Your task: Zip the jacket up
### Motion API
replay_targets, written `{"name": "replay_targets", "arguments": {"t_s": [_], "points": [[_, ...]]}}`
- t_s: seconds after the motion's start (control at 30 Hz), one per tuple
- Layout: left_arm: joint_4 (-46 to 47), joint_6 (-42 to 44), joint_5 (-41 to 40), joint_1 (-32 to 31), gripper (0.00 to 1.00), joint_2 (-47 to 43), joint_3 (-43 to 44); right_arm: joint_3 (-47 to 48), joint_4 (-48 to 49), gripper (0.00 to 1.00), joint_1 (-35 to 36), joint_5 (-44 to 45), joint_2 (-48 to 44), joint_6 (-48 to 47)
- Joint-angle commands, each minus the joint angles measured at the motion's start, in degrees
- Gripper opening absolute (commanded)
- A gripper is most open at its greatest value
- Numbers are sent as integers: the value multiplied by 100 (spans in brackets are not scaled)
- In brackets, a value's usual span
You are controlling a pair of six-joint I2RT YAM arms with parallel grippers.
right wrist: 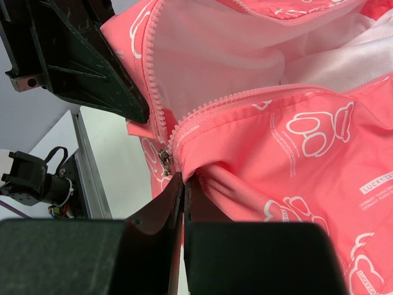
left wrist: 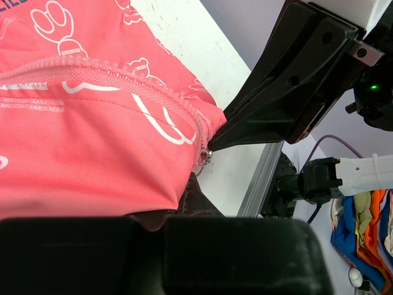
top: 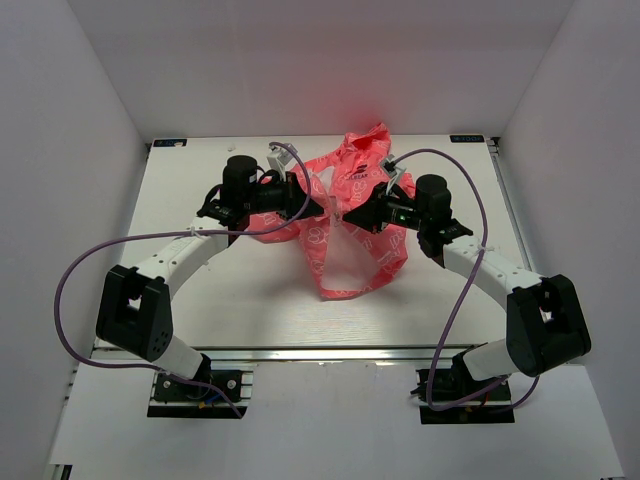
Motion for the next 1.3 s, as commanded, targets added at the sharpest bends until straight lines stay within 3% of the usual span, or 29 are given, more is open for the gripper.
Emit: {"name": "replay_targets", "arguments": {"t_s": [0.0, 1.27], "points": [[48, 60, -5, -27, 0, -261, 41, 56, 99, 0, 42, -69, -55, -121], [224, -18, 180, -27, 0, -199, -117, 241, 204, 0, 86, -113, 60, 46]]}}
